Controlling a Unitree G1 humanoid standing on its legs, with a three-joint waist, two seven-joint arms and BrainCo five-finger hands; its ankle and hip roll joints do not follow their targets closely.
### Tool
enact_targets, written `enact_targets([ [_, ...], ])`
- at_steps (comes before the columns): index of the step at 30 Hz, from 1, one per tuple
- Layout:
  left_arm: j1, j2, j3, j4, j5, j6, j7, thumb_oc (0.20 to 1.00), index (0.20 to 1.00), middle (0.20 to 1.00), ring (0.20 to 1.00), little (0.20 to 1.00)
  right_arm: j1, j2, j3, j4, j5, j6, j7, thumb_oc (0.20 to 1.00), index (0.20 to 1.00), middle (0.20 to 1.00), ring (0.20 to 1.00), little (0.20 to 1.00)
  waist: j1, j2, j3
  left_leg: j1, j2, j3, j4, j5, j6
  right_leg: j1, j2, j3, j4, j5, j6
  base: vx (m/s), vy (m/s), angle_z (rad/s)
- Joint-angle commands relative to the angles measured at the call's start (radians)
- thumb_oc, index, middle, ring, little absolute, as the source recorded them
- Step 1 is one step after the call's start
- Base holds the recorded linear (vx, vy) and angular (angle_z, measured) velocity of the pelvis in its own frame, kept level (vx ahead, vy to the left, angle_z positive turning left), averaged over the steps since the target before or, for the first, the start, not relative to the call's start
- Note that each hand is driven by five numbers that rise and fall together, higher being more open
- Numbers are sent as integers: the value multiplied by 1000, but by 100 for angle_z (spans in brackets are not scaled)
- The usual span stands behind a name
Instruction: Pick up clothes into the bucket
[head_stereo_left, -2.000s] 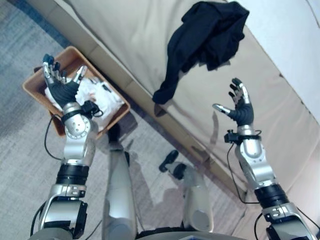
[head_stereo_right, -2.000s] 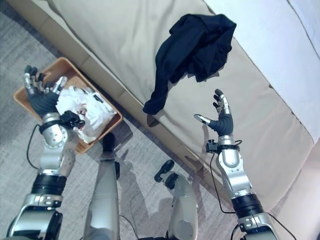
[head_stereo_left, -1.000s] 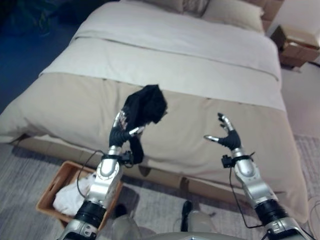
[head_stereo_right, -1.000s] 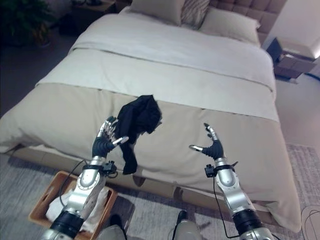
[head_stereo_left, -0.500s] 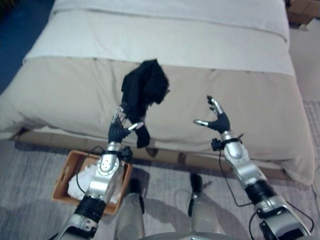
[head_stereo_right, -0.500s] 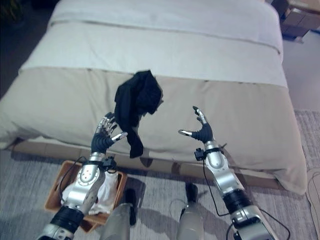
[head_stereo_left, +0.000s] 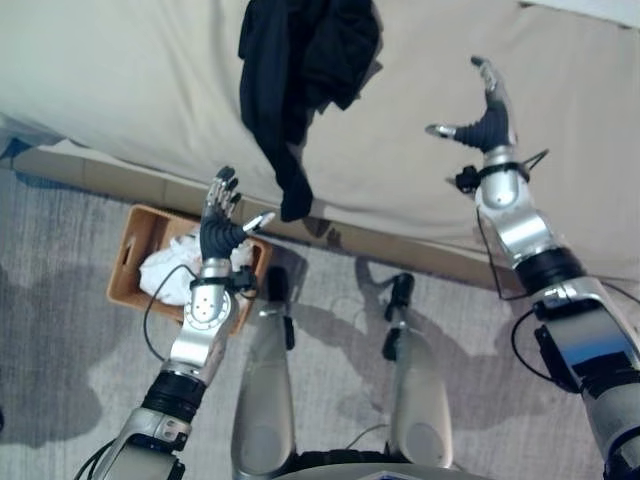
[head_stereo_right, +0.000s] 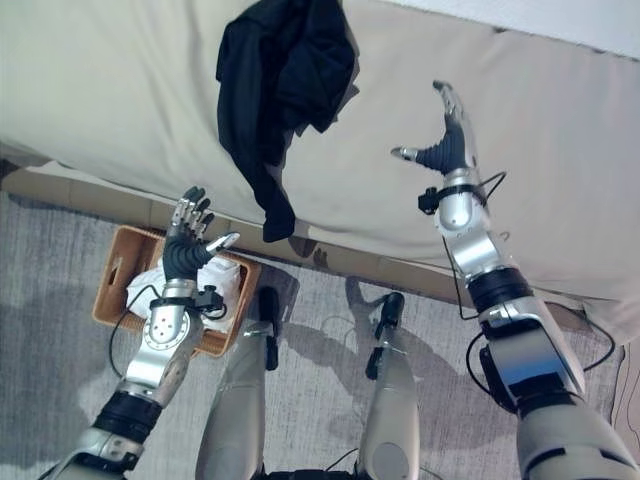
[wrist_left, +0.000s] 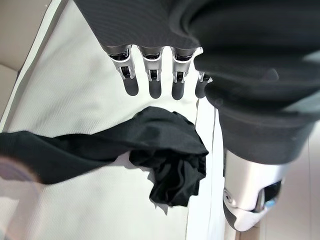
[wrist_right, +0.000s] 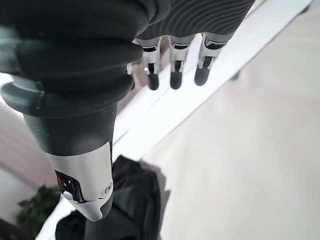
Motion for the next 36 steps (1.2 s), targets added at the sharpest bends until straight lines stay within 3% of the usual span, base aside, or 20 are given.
enact_targets([
  [1,18,36,2,-103,39,-62,22,1000,1000,1000,1000,1000,-101,-72,27,18,-26,-11,-51,1000,1000,1000,1000,1000,20,6,-13,-96,-1,-15,-51,87,-13,-22,-62,4,127,-64,67,-12,-4,19],
  [12,32,58,-22,-135,86,-55,62,1000,1000,1000,1000,1000,-304,-142,173,155,-94,26,-85,1000,1000,1000,1000,1000,55,8,-12,-266,-27,-44,27,68,-5,-174,-78,-7,229,-103,61,30,-3,12],
  [19,22,62,-32,-134,87,-55,70,1000,1000,1000,1000,1000,-367,-120,267,197,-166,41,-66,1000,1000,1000,1000,1000,74,1,-12,-281,-38,-59,47,56,-2,-173,-83,-27,246,-120,59,47,-10,8],
  [20,12,64,-35,-137,91,-54,75,1000,1000,1000,1000,1000,-383,-106,285,220,-171,43,-56,1000,1000,1000,1000,1000,82,-2,-12,-265,-38,-67,56,21,-10,-153,-85,-28,259,-152,70,29,-22,12],
  [21,12,65,-35,-138,91,-55,74,1000,1000,1000,1000,1000,-383,-107,285,220,-172,43,-57,1000,1000,1000,1000,1000,82,0,-12,-280,-40,-63,48,52,-2,-165,-87,-35,248,-125,60,107,-56,11],
  [22,-1,69,-47,-139,98,-56,77,1000,1000,1000,1000,1000,-400,-91,308,258,-184,47,-53,1000,1000,1000,1000,1000,94,-2,-12,-269,-44,-73,62,20,-10,-146,-89,-39,263,-155,71,-55,16,7],
  [23,-2,70,-48,-140,99,-57,77,1000,1000,1000,1000,1000,-402,-91,308,260,-184,46,-54,1000,1000,1000,1000,1000,94,1,-12,-283,-46,-70,54,51,-2,-157,-91,-47,252,-128,61,95,-49,11],
  [25,-11,76,-59,-145,105,-56,76,1000,1000,1000,1000,1000,-414,-71,325,297,-189,48,-47,1000,1000,1000,1000,1000,103,0,-12,-272,-49,-81,66,16,-10,-139,-92,-51,267,-159,73,50,-27,8],
  [36,-30,101,-87,-220,96,-69,56,1000,1000,1000,1000,1000,-477,-84,410,394,-239,58,-37,1000,1000,1000,1000,1000,157,20,-12,-321,-78,-111,70,23,-13,-145,-109,-95,292,-177,76,21,-8,13],
])
